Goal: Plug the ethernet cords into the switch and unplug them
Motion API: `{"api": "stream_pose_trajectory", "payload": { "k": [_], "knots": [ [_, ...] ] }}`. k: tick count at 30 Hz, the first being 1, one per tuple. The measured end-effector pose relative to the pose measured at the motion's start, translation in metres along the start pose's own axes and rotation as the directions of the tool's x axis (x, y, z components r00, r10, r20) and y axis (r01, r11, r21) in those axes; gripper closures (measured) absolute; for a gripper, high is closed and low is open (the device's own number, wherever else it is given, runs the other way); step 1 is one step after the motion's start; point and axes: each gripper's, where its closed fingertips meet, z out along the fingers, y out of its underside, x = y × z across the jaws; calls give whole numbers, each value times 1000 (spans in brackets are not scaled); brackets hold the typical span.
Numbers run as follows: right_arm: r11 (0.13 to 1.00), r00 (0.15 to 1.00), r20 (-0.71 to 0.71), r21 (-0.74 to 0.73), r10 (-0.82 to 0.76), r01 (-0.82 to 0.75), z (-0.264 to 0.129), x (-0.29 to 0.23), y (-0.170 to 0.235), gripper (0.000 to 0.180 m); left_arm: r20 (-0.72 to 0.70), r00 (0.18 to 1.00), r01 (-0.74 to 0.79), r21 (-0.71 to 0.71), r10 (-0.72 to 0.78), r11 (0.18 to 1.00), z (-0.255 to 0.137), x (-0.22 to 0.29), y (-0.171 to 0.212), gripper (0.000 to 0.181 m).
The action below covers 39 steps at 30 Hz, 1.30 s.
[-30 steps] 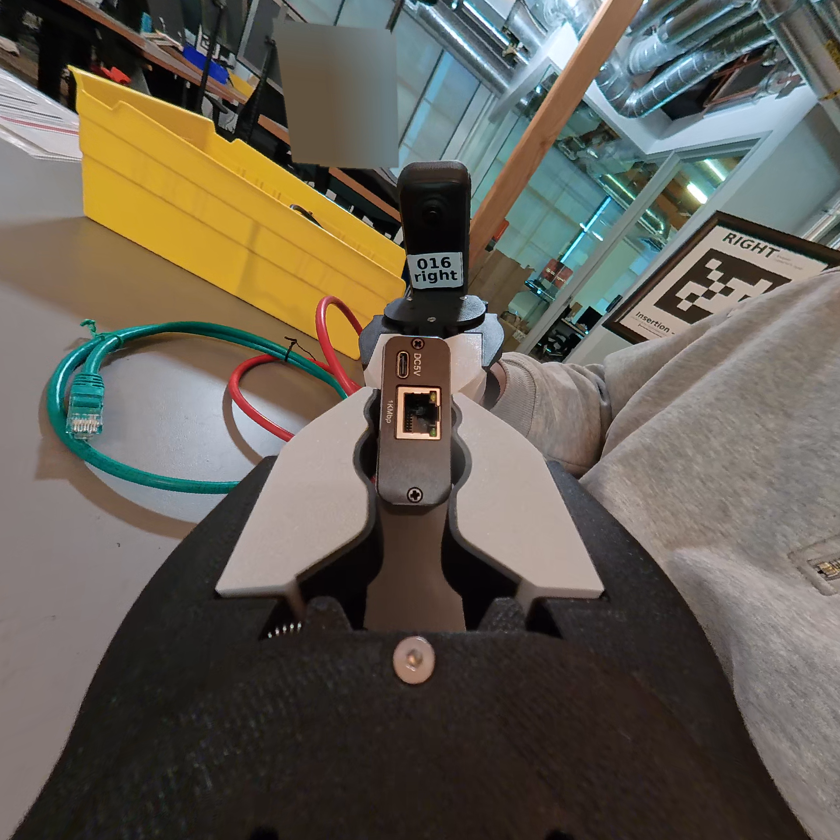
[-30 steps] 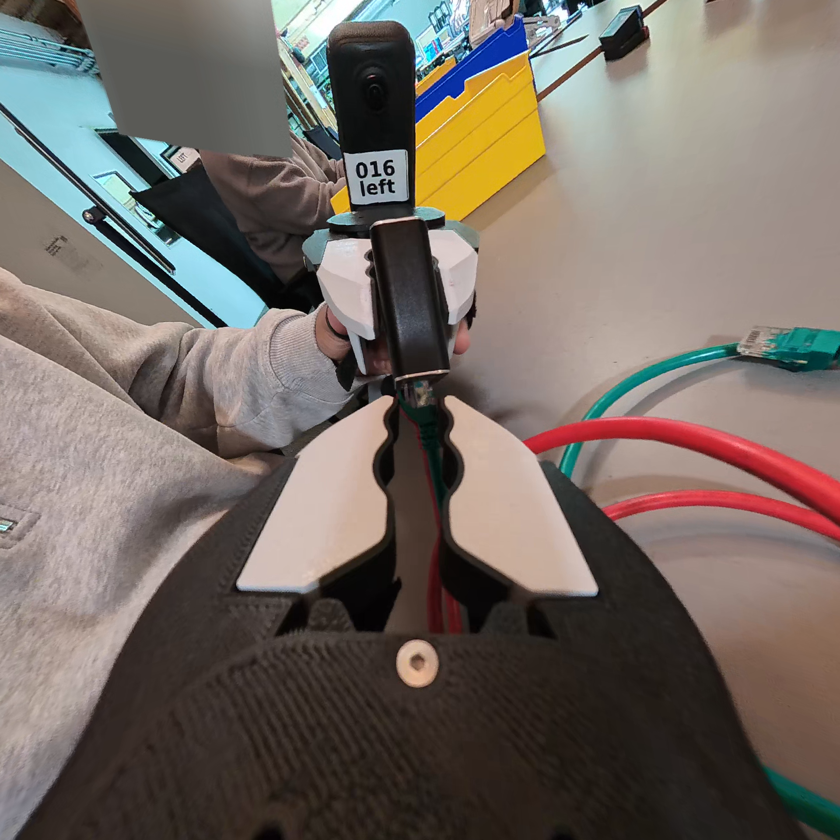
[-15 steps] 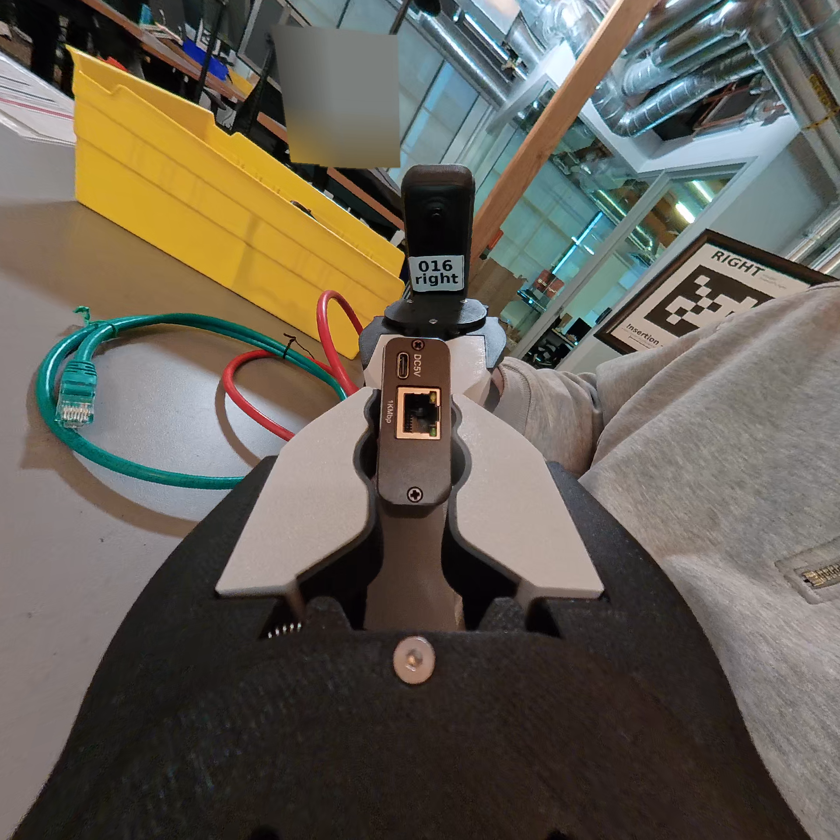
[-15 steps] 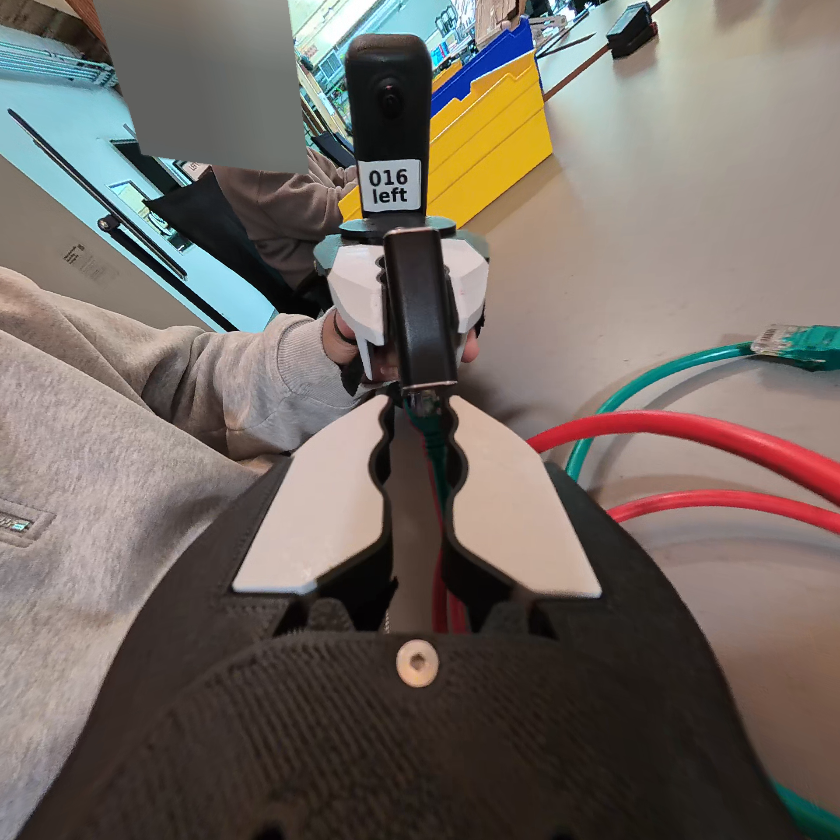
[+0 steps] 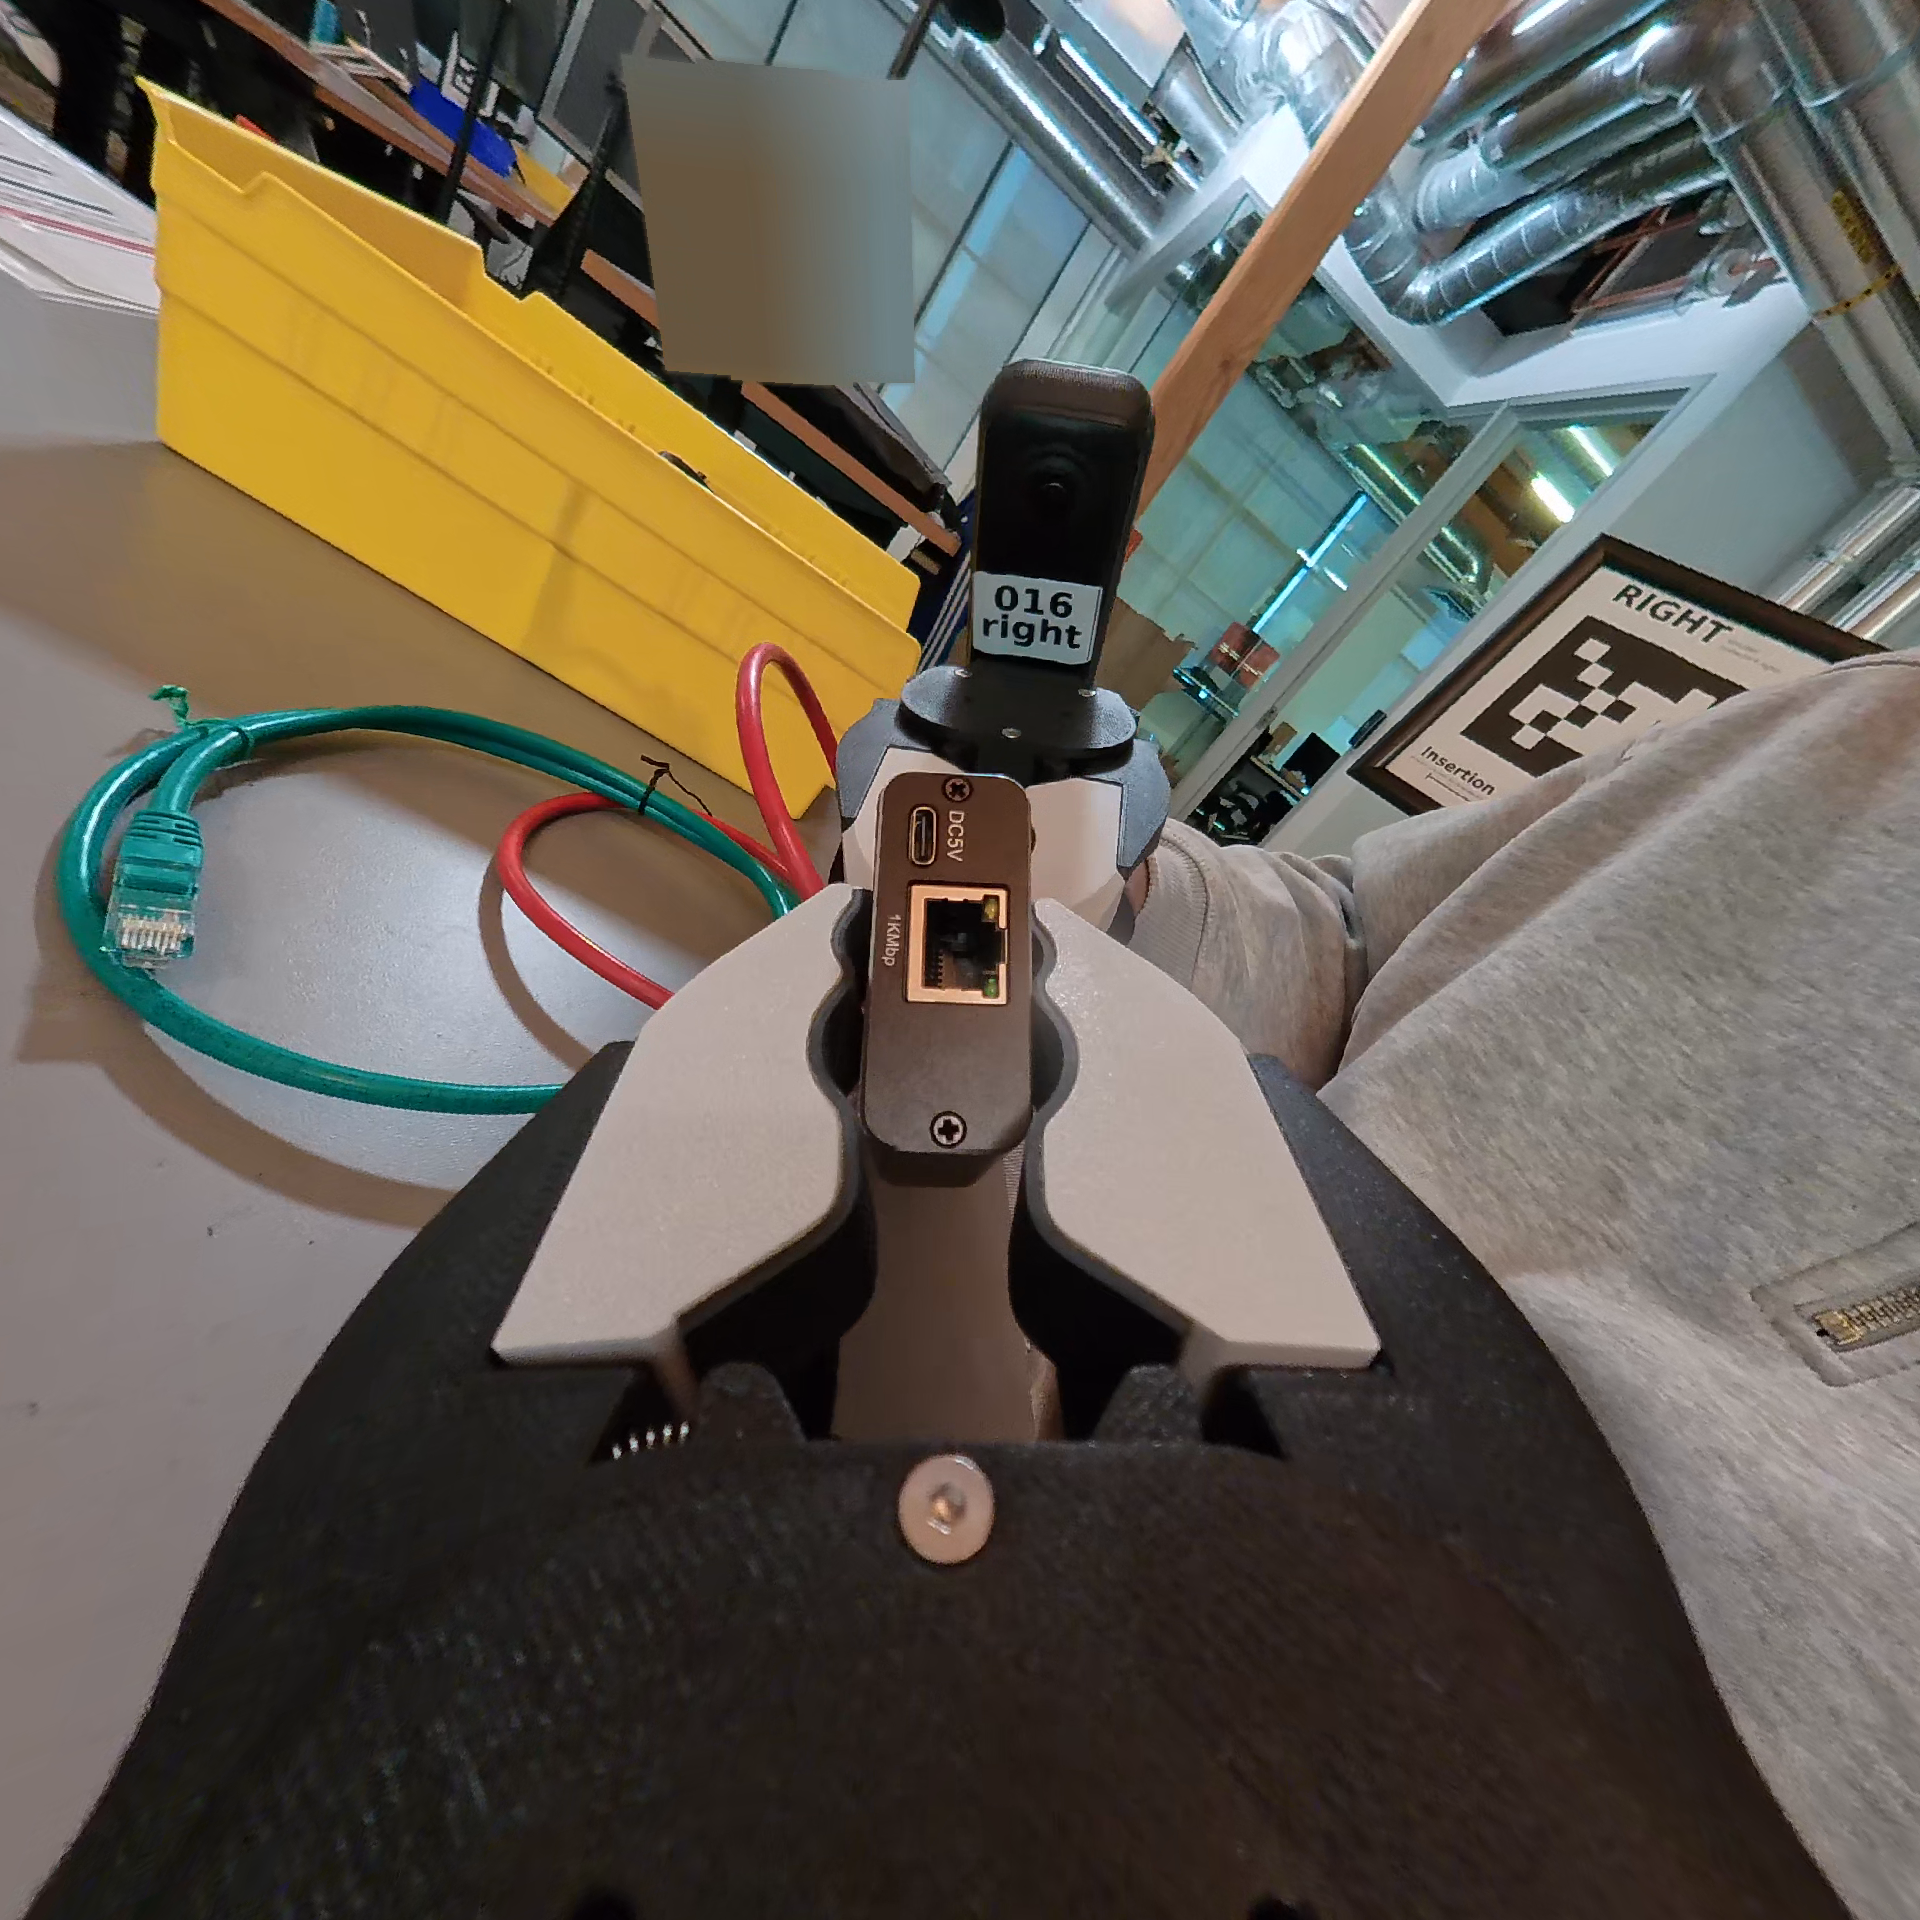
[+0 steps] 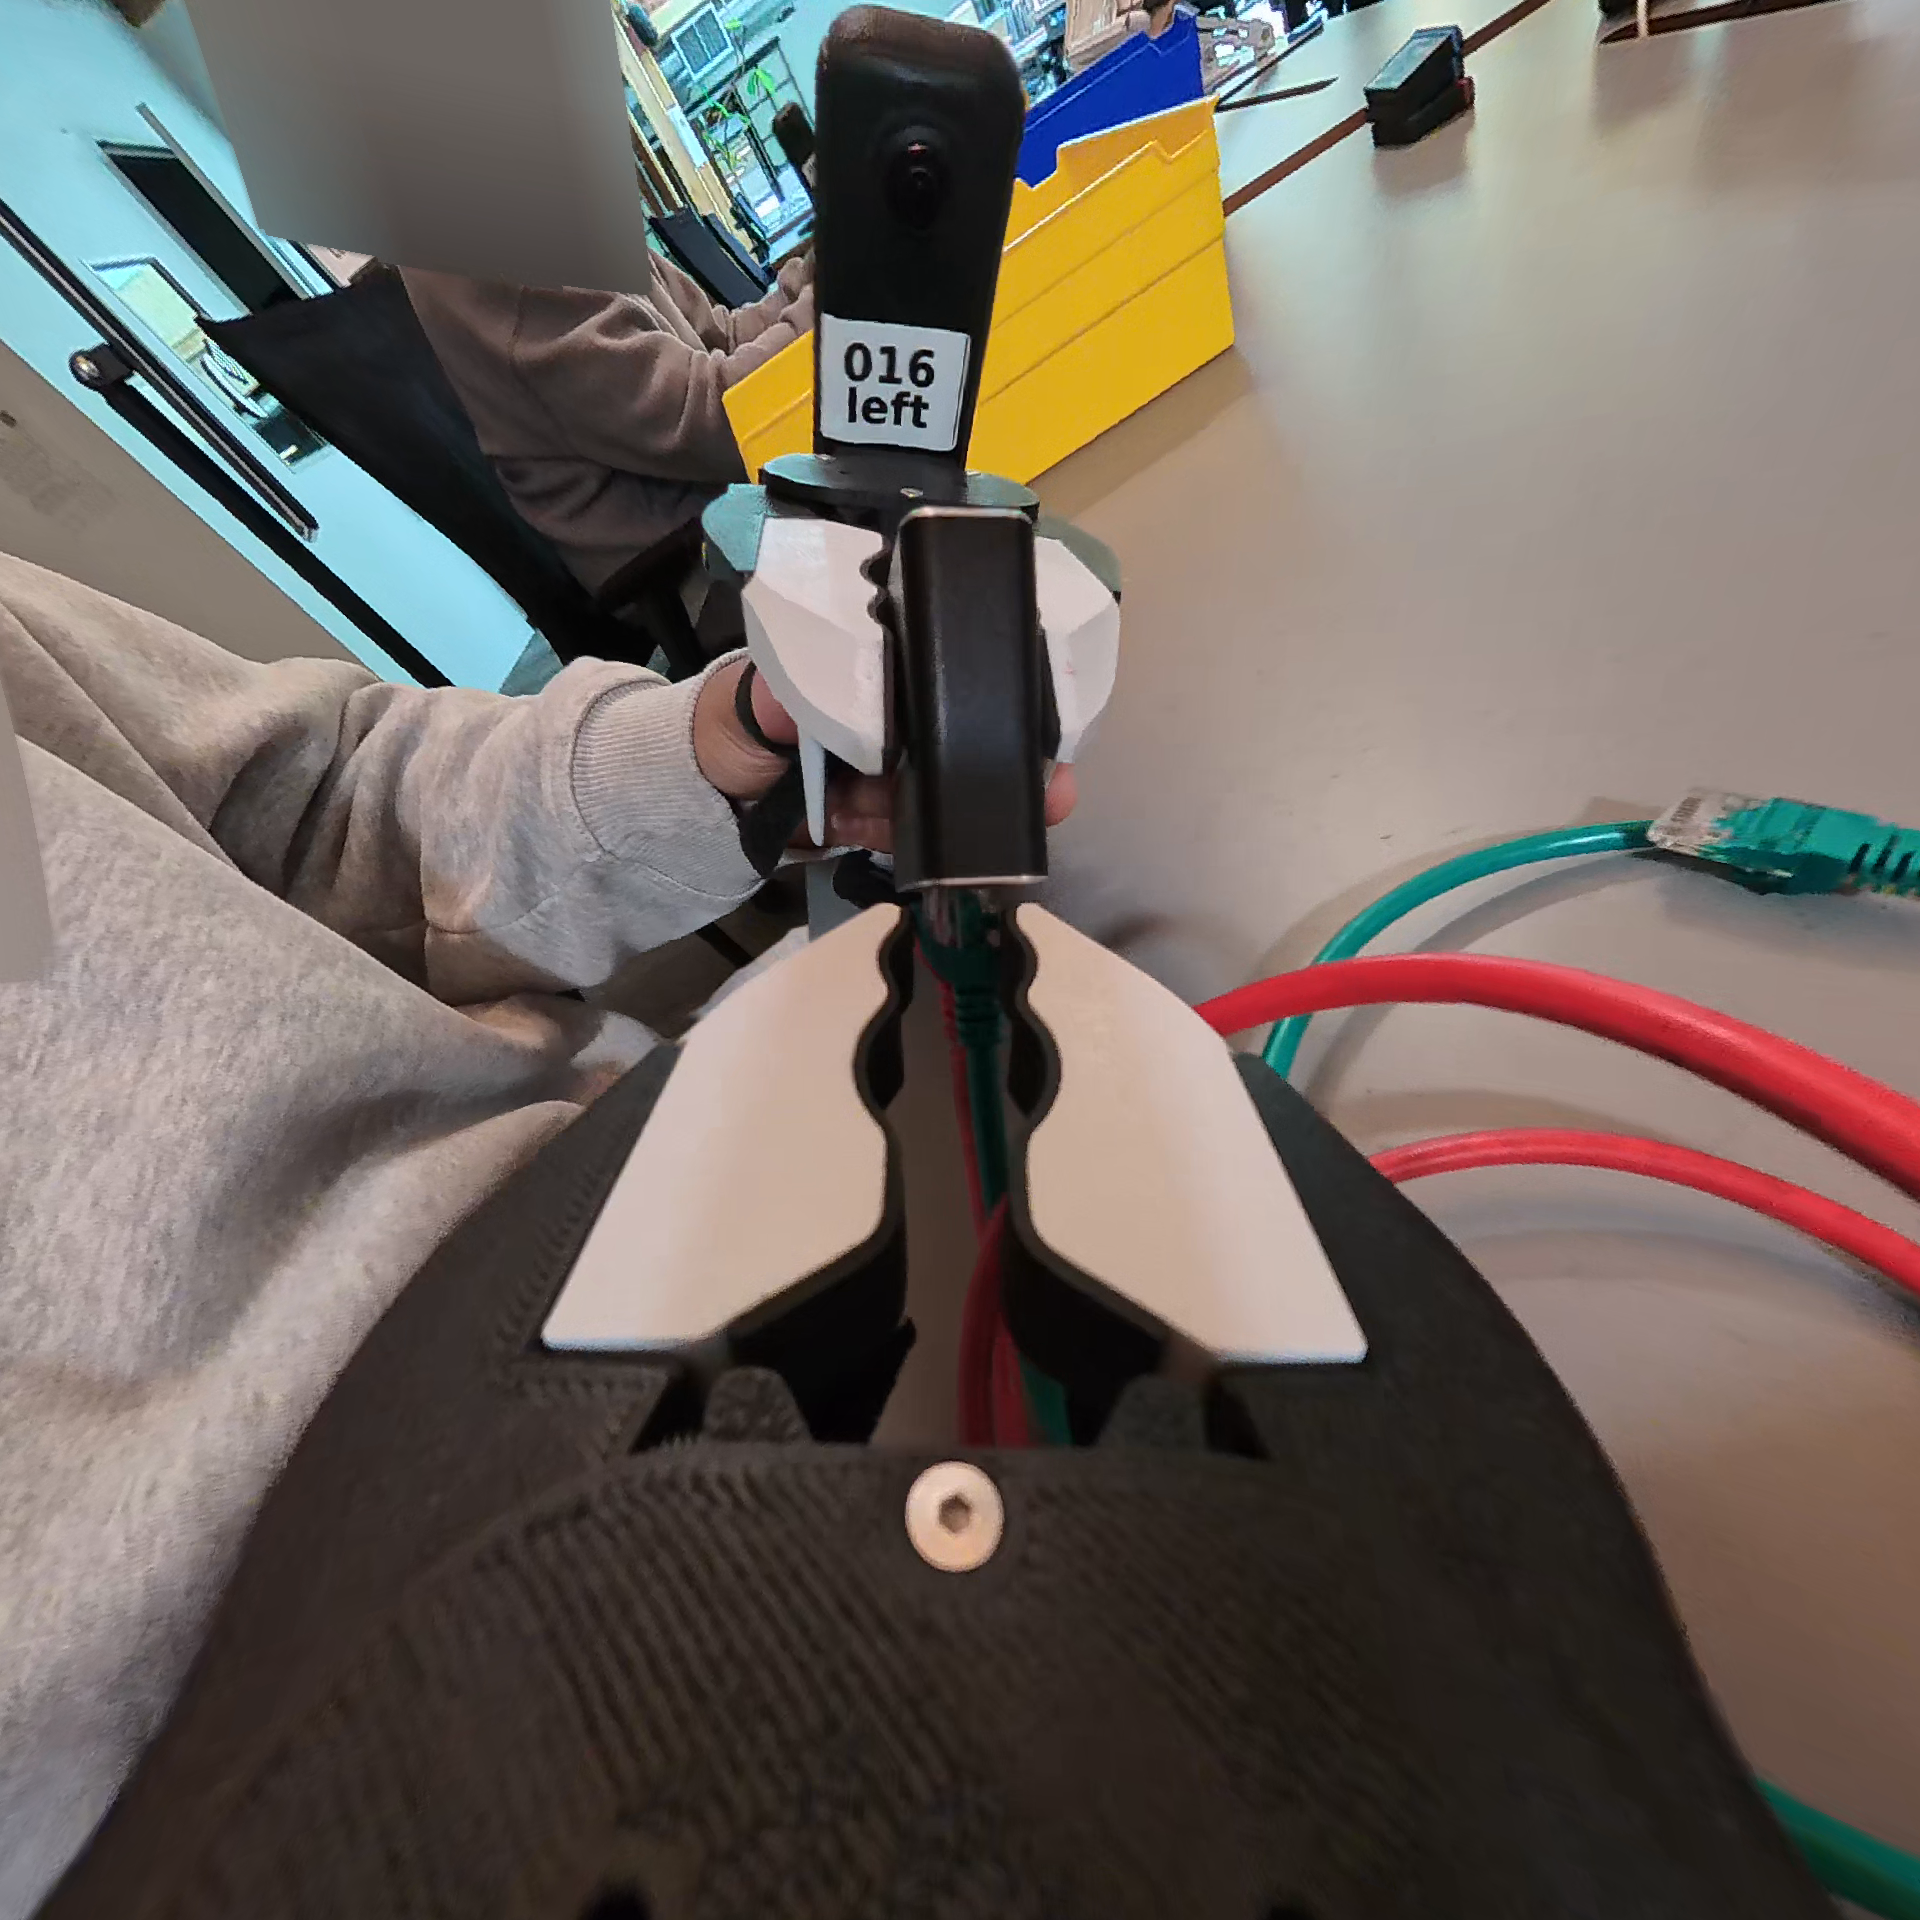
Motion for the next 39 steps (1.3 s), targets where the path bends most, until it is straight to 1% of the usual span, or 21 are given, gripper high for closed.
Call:
{"api": "stream_pose_trajectory", "payload": {
  "k": [6, 13, 17, 29, 33, 39],
  "knots": [
    [999, 999, -26, -6, -46, 46, -1, 0, -1, 165, -8, 1000, 8, 11, -8, 1000, 1, 1, -1, 155],
    [999, 999, -33, 7, -36, 36, -2, 0, -2, 166, -4, 1000, -24, 1, 24, 1000, 1, 4, -2, 154],
    [1000, 999, -47, 13, -24, 25, -3, 0, -4, 166, -13, 1000, -6, 17, 6, 1000, 2, 5, -3, 154],
    [1000, 998, -63, 10, -1, 2, -4, -2, -4, 167, -15, 1000, 21, -9, -21, 1000, 2, 7, -3, 152],
    [1000, 999, -54, 6, 4, -4, -2, -3, -5, 167, -28, 997, 69, 6, -69, 998, 0, 6, -5, 154],
    [999, 998, -69, -37, -8, 6, -1, -2, -1, 167, -43, 975, 222, 62, -219, 973, 0, -4, -5, 154]
  ]
}}
